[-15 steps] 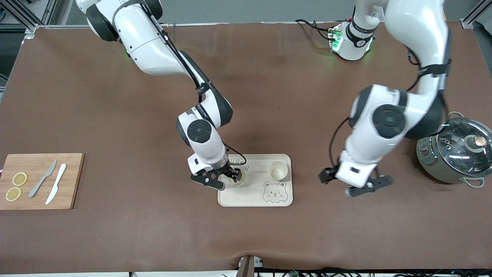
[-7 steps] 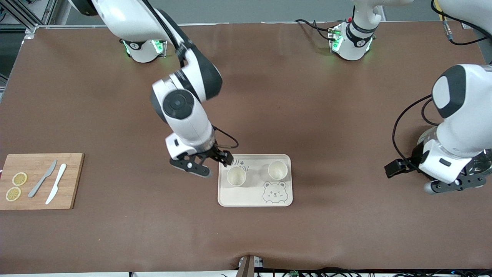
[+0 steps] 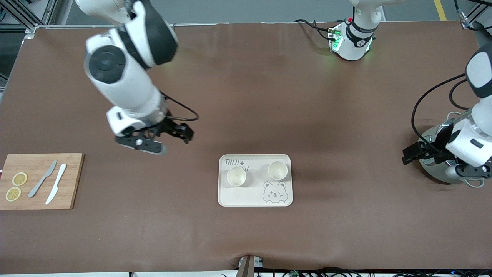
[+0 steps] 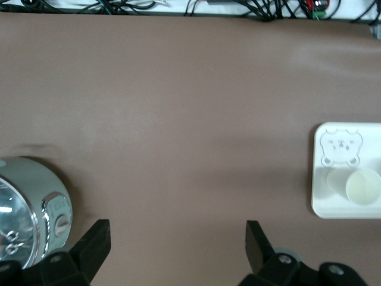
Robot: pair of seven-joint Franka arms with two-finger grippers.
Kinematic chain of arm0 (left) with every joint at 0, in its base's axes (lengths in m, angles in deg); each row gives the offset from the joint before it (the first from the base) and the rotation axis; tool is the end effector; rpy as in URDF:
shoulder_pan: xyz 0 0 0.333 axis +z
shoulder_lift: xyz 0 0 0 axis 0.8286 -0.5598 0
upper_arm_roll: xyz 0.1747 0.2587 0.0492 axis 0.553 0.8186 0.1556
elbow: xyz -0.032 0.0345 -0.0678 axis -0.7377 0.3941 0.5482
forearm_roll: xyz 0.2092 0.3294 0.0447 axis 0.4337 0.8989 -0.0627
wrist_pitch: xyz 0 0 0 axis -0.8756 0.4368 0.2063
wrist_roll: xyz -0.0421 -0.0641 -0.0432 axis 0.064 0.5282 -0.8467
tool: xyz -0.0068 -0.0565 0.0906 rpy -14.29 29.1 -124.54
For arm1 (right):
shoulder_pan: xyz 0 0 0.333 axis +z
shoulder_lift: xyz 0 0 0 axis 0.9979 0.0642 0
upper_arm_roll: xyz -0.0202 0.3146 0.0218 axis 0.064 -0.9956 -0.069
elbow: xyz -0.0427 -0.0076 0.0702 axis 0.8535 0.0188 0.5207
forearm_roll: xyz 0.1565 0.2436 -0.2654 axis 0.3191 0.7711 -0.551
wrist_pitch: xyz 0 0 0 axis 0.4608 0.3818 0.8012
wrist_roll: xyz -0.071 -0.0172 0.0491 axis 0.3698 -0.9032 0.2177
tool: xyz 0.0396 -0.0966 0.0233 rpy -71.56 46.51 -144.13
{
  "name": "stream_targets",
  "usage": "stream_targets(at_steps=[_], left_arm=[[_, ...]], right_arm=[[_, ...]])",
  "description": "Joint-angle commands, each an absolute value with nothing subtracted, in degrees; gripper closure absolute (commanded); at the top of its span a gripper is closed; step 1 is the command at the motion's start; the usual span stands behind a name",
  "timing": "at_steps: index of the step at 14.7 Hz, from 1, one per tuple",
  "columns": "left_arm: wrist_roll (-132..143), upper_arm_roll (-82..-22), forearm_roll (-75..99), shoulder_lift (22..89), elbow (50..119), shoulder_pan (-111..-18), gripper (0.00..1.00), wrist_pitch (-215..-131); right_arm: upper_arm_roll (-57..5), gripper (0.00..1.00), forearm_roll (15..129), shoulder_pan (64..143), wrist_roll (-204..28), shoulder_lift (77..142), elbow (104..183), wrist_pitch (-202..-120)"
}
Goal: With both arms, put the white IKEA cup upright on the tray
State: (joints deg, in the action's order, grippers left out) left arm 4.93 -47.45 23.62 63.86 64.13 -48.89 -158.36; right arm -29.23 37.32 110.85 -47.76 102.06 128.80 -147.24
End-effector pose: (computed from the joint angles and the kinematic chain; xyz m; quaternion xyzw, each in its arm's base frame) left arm 0.6578 -0.0509 0.5571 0.9984 -0.0017 0.0525 0.0216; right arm 0.5988 0.2524 0.5243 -0.9933 0.1140 -0.0056 0.0181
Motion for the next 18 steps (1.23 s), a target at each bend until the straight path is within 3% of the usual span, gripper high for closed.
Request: stream_targets(at_steps=[1,3,9,18], left_arm=[[4.71,-44.72,22.79,68.20,64.87,-52.94,0.00,-152.60],[6.37,-40.40,22.44,71.45,64.96,-56.74,0.00,-149.86],[6.12,-39.68,19.98,76.92,65.14,-56.93,0.00,-143.26],[2.78,-38.64,20.33,77.27,65.84,-56.84,0.00,-143.61]], right_arm=[[-30.06,0.00,37.61,103.84,-57.67,95.19,134.83,-144.42],[-30.06,0.00,37.69,97.69,-67.68,92.91,134.83,-140.90],[-29.97,0.00,37.00,83.61,-90.30,87.55,134.57,-134.74],[-29.97,0.00,36.55,81.84,-91.37,87.19,136.32,-137.19]])
